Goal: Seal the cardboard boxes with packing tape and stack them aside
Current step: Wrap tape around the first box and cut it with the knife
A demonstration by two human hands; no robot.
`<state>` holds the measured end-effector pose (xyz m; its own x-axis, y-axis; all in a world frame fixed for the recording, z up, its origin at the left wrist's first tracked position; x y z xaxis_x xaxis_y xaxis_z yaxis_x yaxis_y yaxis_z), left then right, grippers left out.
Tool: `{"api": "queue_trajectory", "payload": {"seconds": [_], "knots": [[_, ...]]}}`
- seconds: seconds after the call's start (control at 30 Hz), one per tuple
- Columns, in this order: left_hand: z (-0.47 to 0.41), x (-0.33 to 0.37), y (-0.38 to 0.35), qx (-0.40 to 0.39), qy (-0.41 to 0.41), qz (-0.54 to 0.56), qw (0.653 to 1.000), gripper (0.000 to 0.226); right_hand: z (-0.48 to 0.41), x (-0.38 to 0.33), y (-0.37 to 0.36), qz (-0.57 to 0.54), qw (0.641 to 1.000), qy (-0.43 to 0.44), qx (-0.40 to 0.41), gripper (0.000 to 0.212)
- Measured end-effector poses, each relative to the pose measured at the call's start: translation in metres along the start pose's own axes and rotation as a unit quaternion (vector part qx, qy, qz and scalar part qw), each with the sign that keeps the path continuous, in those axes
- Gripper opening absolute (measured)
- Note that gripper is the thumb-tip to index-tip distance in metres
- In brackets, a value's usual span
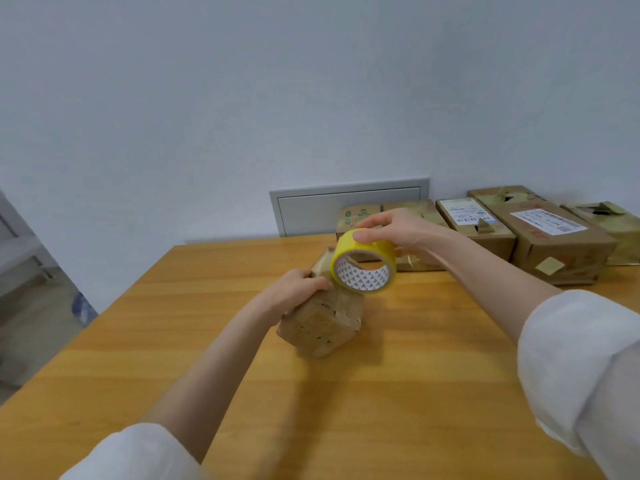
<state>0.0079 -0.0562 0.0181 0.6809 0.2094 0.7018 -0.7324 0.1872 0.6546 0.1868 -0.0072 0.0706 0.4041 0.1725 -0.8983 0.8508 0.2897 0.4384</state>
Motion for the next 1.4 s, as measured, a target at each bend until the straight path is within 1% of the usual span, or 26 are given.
{"api": "queue_trajectory", "payload": {"seconds": [0.07,0.13,0.2,0.23,0.3,0.33,0.43,0.47,0.5,0.6,0.7,0.8,0.9,0.93,0.97,1.03,1.07,1.1,1.13,1.2,1.27,1.33,1.4], "knots": [[0.002,0.003,0.008,0.051,-0.033,-0.032,0.998,0.038,0.003,0.007,-0.007,-0.048,0.999,-0.008,-0.005,0.046],[0.005,0.005,0.013,0.087,-0.059,-0.065,0.992,0.048,0.004,0.012,-0.015,-0.079,0.997,-0.007,0.0,0.046],[0.005,0.003,0.013,0.082,-0.07,-0.062,0.992,0.051,0.003,0.009,-0.019,-0.077,0.997,0.004,0.02,0.038],[0.004,0.002,0.013,0.077,-0.073,-0.06,0.993,0.05,0.001,0.007,-0.02,-0.068,0.997,0.008,0.032,0.04],[0.005,-0.001,0.014,0.076,-0.074,-0.076,0.991,0.047,-0.001,-0.001,-0.021,-0.034,0.998,0.019,0.044,0.053],[0.005,-0.002,0.014,0.078,-0.077,-0.087,0.99,0.045,-0.002,-0.006,-0.022,-0.016,0.999,0.024,0.042,0.055],[0.002,-0.002,0.014,0.077,-0.082,-0.093,0.989,0.043,-0.004,-0.011,-0.02,0.01,0.999,0.008,0.034,0.04],[0.0,-0.002,0.015,0.076,-0.082,-0.094,0.989,0.042,-0.004,-0.011,-0.018,0.016,0.999,0.001,0.031,0.038],[-0.001,-0.004,0.018,0.078,-0.08,-0.093,0.989,0.041,-0.003,-0.012,-0.017,0.035,0.999,0.001,0.025,0.038],[-0.006,-0.022,0.026,0.073,-0.047,-0.046,0.995,0.037,0.001,-0.009,-0.015,0.132,0.991,0.006,-0.015,0.049],[-0.01,-0.031,0.027,0.066,-0.031,-0.041,0.996,0.036,0.008,0.01,-0.018,0.108,0.992,-0.043,-0.042,0.041],[-0.014,-0.031,0.025,0.06,-0.035,-0.044,0.997,0.037,0.008,0.02,-0.03,0.125,0.989,-0.07,-0.046,0.046],[-0.015,-0.032,0.025,0.057,-0.035,-0.04,0.997,0.037,0.014,0.026,-0.034,0.11,0.989,-0.089,-0.036,0.047],[-0.014,-0.031,0.025,0.062,-0.042,-0.056,0.996,0.038,0.018,0.027,-0.035,0.099,0.99,-0.094,-0.038,0.045],[-0.014,-0.026,0.026,0.077,-0.057,-0.099,0.99,0.04,0.021,0.029,-0.036,0.09,0.991,-0.094,-0.041,0.044],[-0.008,-0.005,0.029,0.135,-0.128,-0.222,0.957,0.045,0.025,0.029,-0.04,0.083,0.993,-0.082,-0.033,0.042],[-0.003,0.008,0.025,0.144,-0.176,-0.261,0.938,0.051,0.026,0.028,-0.041,0.082,0.994,-0.074,-0.025,0.042],[0.0,0.017,0.016,0.125,-0.211,-0.29,0.925,0.06,0.028,0.028,-0.042,0.08,0.994,-0.067,-0.017,0.041],[0.002,0.02,0.004,0.088,-0.223,-0.32,0.917,0.07,0.03,0.027,-0.043,0.077,0.995,-0.063,-0.013,0.04],[0.002,0.011,-0.019,0.019,-0.195,-0.404,0.893,0.082,0.033,0.027,-0.046,0.074,0.995,-0.06,-0.012,0.041],[0.001,-0.001,-0.028,-0.004,-0.168,-0.464,0.87,0.084,0.037,0.029,-0.049,0.062,0.997,-0.054,-0.007,0.043],[-0.001,-0.002,-0.027,-0.015,-0.158,-0.464,0.871,0.082,0.042,0.033,-0.051,0.038,0.998,-0.041,0.002,0.045],[-0.002,0.003,-0.022,-0.026,-0.158,-0.446,0.88,0.083,0.047,0.038,-0.054,0.017,1.0,-0.025,-0.001,0.038]]}}
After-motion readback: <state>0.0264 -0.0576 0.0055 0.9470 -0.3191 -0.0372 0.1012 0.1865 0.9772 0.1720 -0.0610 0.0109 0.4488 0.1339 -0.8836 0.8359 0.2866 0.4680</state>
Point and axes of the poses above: each hand's wrist, its own z-axis away from the middle knuckle, its own y-axis out of the back of the hand, x = y × z, the point moved 9 cm from there along -z, towards the middle knuckle, and after that the axes turned 3 degrees about y, right-handed, at the moved point
